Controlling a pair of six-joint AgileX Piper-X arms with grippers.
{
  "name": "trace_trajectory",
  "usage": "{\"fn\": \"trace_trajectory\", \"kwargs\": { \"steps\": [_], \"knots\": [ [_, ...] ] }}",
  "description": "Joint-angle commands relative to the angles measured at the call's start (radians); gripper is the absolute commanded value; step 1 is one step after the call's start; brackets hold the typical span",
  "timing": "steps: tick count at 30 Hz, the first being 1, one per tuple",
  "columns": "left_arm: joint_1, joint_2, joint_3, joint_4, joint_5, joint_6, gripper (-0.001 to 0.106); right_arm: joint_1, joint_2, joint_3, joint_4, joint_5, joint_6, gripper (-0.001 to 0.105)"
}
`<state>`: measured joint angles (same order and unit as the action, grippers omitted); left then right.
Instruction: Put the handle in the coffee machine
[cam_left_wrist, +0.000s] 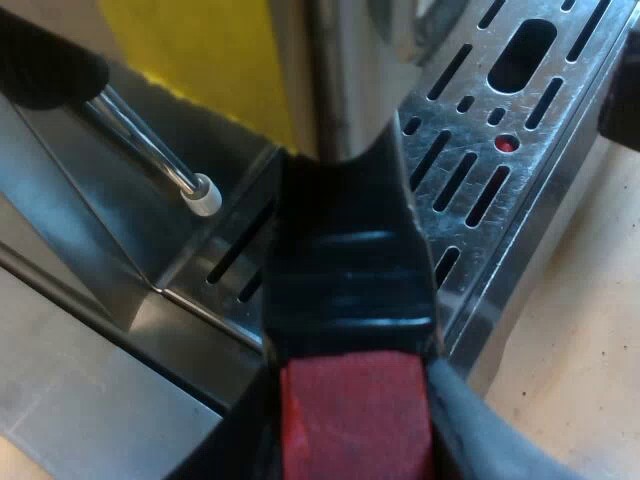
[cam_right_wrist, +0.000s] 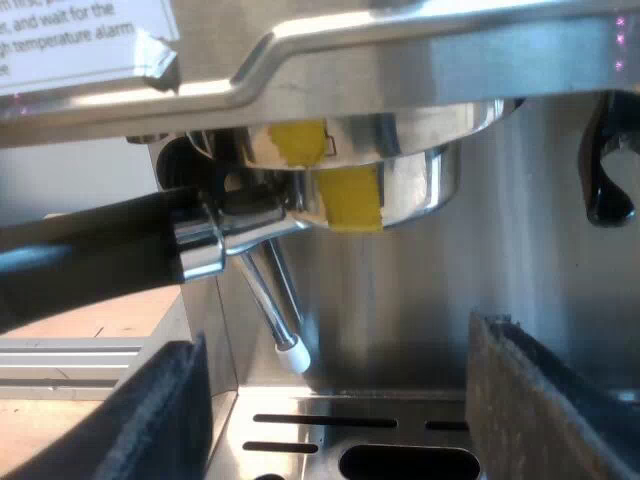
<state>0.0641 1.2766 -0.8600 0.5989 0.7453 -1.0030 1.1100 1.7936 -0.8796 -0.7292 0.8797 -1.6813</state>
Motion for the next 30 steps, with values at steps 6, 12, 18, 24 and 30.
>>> {"fn": "trace_trajectory", "kwargs": {
  "steps": [6, 12, 18, 24, 30],
  "knots": [
    [0.069, -0.011, -0.032, -0.036, 0.206, -0.001, 0.001, -0.005, -0.003, -0.010, -0.007, -0.010, -0.014, 0.058],
    [0.091, -0.011, -0.033, -0.045, 0.239, 0.069, 0.001, -0.005, -0.003, -0.010, -0.002, -0.010, -0.014, 0.058],
    [0.091, -0.011, -0.070, -0.022, 0.249, 0.059, 0.001, -0.009, 0.009, -0.010, 0.014, -0.012, -0.052, 0.058],
    [0.091, -0.011, -0.088, 0.023, 0.264, 0.059, 0.001, -0.047, 0.039, -0.014, 0.001, -0.055, -0.054, 0.050],
    [0.091, -0.011, -0.088, 0.050, 0.264, 0.061, 0.001, -0.081, 0.071, -0.040, -0.016, -0.082, -0.078, 0.045]
  ]
}}
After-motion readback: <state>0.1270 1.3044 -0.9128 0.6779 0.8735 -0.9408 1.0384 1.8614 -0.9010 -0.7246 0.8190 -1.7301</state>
